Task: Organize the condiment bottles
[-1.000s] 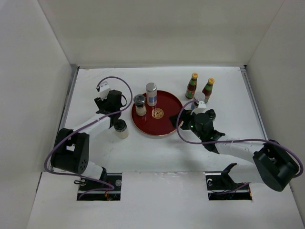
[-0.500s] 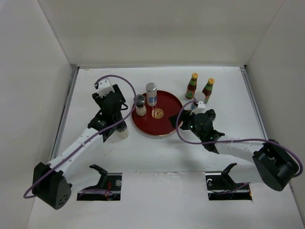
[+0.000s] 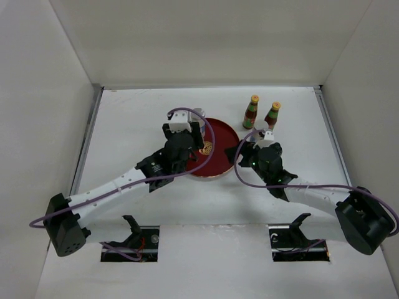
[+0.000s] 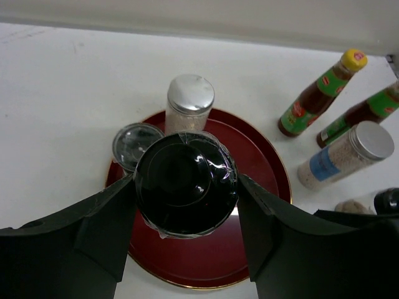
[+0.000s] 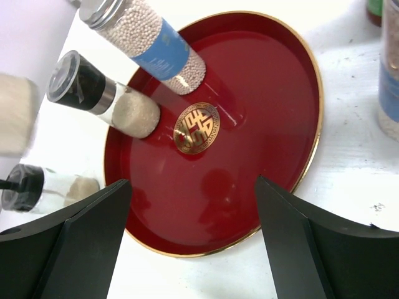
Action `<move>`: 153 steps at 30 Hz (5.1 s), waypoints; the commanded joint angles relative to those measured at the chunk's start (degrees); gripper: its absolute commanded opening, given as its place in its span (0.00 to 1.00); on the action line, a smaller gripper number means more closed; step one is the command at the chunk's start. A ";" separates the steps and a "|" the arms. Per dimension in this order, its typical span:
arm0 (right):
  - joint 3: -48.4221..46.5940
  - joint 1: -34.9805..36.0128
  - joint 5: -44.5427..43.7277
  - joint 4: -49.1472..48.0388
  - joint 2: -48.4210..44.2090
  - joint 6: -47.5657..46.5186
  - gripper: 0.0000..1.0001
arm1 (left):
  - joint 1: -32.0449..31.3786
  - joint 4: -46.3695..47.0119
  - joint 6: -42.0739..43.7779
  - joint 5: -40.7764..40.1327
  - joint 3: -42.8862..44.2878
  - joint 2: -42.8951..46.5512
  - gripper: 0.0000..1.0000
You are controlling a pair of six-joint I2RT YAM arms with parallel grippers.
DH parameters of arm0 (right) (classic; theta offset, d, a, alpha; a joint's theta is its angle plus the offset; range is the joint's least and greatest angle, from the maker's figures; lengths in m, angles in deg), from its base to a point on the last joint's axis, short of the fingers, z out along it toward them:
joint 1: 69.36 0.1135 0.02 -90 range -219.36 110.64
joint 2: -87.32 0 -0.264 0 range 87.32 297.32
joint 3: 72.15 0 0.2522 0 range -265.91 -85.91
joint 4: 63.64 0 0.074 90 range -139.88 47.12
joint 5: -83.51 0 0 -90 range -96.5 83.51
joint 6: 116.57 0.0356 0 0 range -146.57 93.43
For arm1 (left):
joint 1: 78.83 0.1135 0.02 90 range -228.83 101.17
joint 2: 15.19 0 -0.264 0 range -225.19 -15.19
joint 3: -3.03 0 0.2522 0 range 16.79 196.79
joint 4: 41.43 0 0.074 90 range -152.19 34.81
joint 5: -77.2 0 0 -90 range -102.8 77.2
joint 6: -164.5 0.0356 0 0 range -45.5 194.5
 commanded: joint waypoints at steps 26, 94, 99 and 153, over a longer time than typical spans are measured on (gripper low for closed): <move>0.18 -1.92 -2.90 -1.75 -2.21 0.16 0.88 | 6.48 18.72 -2.55 10.19 1.30 -25.96 0.65; -1.05 -0.43 -0.62 -2.54 0.70 -0.37 0.91 | 6.48 -8.89 -3.61 8.08 0.60 -2.12 0.39; -0.69 -0.52 -0.53 -2.55 0.34 0.16 0.91 | 6.22 -4.84 -2.99 9.49 1.30 -8.02 0.39; -34.34 -12.20 -19.86 38.84 0.24 -13.37 0.85 | 11.66 37.70 -6.85 8.08 -40.18 21.07 0.30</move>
